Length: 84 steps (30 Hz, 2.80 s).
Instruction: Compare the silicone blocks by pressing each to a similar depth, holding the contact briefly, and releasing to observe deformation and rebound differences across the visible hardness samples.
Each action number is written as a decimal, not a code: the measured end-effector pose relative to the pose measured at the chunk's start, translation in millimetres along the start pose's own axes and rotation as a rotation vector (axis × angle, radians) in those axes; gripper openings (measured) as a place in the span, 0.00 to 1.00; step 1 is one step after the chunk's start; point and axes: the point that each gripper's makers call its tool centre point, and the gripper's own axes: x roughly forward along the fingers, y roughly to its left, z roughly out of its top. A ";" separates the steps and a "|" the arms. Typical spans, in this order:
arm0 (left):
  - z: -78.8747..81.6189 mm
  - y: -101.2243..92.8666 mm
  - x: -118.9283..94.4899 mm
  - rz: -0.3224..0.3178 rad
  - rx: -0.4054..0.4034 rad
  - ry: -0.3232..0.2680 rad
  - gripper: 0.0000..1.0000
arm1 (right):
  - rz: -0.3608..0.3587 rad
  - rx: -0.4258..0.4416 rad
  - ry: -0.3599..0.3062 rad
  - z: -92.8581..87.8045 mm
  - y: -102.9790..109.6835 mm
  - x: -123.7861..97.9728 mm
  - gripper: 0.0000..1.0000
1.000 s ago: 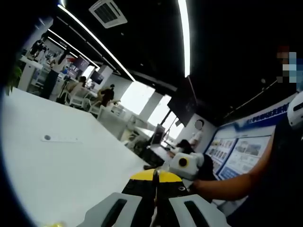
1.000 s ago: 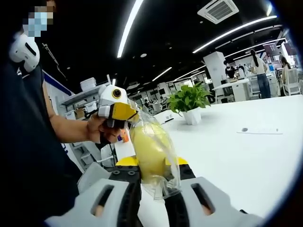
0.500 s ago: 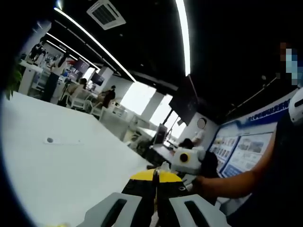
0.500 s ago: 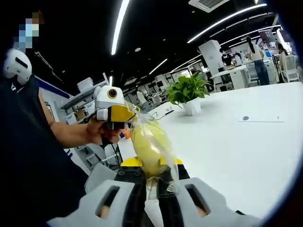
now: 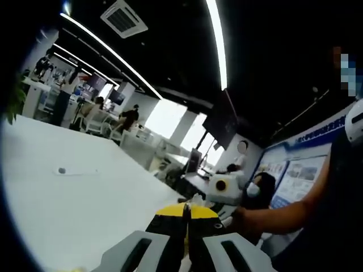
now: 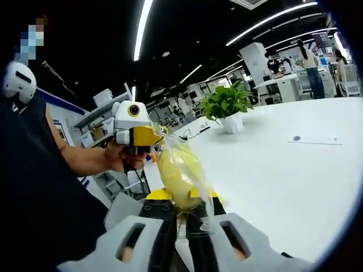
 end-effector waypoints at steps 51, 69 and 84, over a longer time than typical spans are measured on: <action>19.3 21.8 -24.5 0.081 0.188 -0.020 0.46 | -0.001 0.044 0.060 3.5 1.5 0.4 0.01; 8.1 -2.6 -9.1 -0.036 0.139 0.008 0.02 | 0.021 0.065 0.068 0.8 6.1 2.6 0.01; 4.8 -0.5 11.7 -0.025 0.009 0.014 0.00 | -0.015 0.109 -0.032 -4.0 -3.2 -12.5 0.09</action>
